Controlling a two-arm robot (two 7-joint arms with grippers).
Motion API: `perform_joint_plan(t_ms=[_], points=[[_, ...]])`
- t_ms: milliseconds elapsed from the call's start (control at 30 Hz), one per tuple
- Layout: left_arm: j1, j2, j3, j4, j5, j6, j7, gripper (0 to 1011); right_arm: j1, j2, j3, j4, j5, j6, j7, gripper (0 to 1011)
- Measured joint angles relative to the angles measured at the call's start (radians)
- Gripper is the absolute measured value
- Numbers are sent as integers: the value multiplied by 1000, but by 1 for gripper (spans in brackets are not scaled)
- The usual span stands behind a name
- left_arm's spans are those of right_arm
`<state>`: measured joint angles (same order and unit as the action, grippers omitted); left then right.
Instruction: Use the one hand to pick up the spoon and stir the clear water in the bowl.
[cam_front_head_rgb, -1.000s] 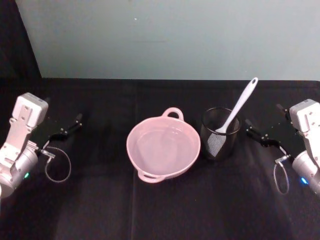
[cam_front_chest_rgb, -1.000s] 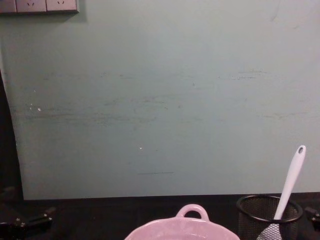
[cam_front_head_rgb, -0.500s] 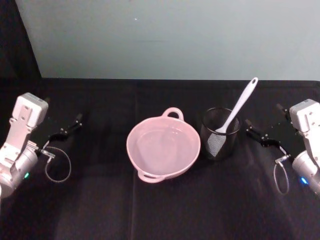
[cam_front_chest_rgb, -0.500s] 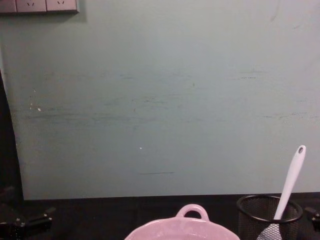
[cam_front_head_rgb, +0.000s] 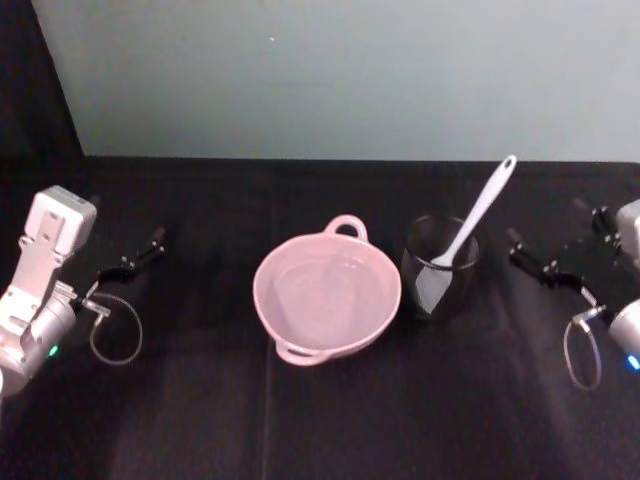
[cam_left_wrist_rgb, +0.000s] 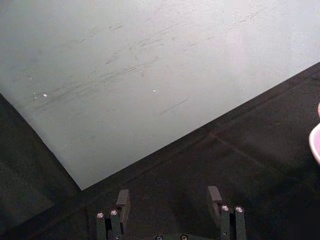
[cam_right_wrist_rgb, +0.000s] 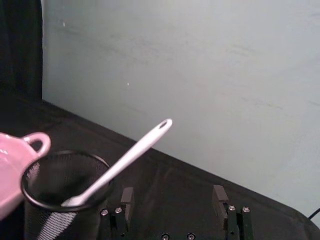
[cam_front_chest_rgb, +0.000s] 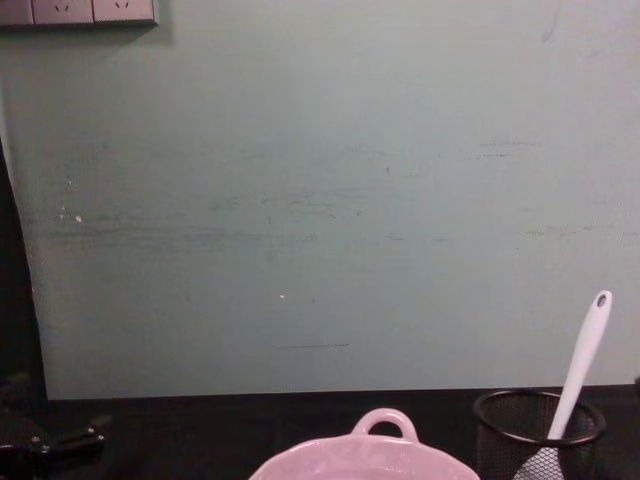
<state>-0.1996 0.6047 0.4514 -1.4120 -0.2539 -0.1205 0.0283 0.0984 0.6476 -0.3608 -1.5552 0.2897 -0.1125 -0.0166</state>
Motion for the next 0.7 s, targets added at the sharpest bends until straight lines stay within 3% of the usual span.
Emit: perform_joint_plan(t_ms=[67,200,233,300,500,533,700], points=[[0,0,0,0,0,0,0,1011,-19,5,16,-28,15,4,1,1002],[0,0,0,0,0,0,0,1011,-62,7,62,-83,96,6,37,1002],[0,0,0,0,0,0,0,1011,-76,3,82,-98,148,8,65,1002],[0,0,0,0,0,0,0,1011,-90,-7,106,-114,210,15,98,1002],[0,0,0,0,0,0,0,1011,-102,-42,158,-129,365,65,180,1002],[0,0,0,0,0,0,0,1011,-101,-53,170,-129,408,86,200,1002],[0,0,0,0,0,0,0,1011,-84,-89,202,-118,539,178,252,1002]])
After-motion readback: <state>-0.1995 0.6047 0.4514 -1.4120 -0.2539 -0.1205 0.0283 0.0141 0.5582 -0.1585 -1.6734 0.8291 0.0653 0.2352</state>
